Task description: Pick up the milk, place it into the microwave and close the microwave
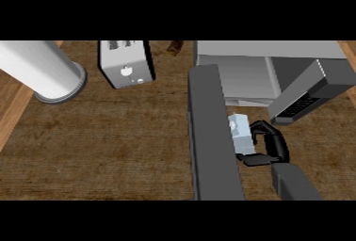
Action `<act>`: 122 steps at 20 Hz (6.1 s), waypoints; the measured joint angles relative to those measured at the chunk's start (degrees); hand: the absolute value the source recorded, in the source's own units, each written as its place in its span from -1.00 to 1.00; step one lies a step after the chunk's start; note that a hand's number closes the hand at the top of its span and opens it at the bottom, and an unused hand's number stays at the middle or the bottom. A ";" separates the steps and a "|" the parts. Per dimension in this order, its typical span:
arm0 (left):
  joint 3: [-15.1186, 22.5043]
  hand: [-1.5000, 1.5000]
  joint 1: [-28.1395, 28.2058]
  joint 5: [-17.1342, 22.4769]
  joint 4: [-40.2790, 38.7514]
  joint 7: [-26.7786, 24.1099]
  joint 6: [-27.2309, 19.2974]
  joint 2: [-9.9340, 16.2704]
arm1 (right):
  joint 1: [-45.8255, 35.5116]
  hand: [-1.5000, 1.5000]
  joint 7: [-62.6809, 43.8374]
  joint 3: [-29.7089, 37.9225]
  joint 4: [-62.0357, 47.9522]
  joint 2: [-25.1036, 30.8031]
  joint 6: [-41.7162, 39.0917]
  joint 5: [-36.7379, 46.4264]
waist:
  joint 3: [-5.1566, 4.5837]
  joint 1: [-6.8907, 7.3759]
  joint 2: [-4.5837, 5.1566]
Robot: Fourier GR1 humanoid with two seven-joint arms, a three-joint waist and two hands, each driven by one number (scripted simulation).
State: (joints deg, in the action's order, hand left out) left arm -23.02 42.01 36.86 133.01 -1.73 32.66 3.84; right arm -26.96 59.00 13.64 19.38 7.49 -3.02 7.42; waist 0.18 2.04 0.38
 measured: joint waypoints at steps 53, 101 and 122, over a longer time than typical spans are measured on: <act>-1.11 -1.00 -14.09 5.36 -2.98 4.08 -0.40 6.81 | -32.68 1.00 -18.97 2.53 -13.99 15.89 22.83 4.96 | 0.47 8.19 5.24; 1.75 -1.00 -20.33 -1.83 -10.03 6.19 0.21 8.99 | -42.56 -1.00 -25.82 1.20 -15.32 6.41 28.95 8.60 | 0.19 7.30 4.57; 14.67 -1.00 -18.44 -12.92 -15.32 2.52 9.60 2.36 | -33.38 -1.00 -16.29 7.13 -13.82 6.56 6.03 2.08 | -0.02 1.40 1.26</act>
State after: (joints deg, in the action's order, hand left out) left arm -8.36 23.57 23.94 117.69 0.79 42.26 6.20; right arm -60.34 42.71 20.76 5.56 14.05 3.01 9.50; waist 0.15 3.44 1.63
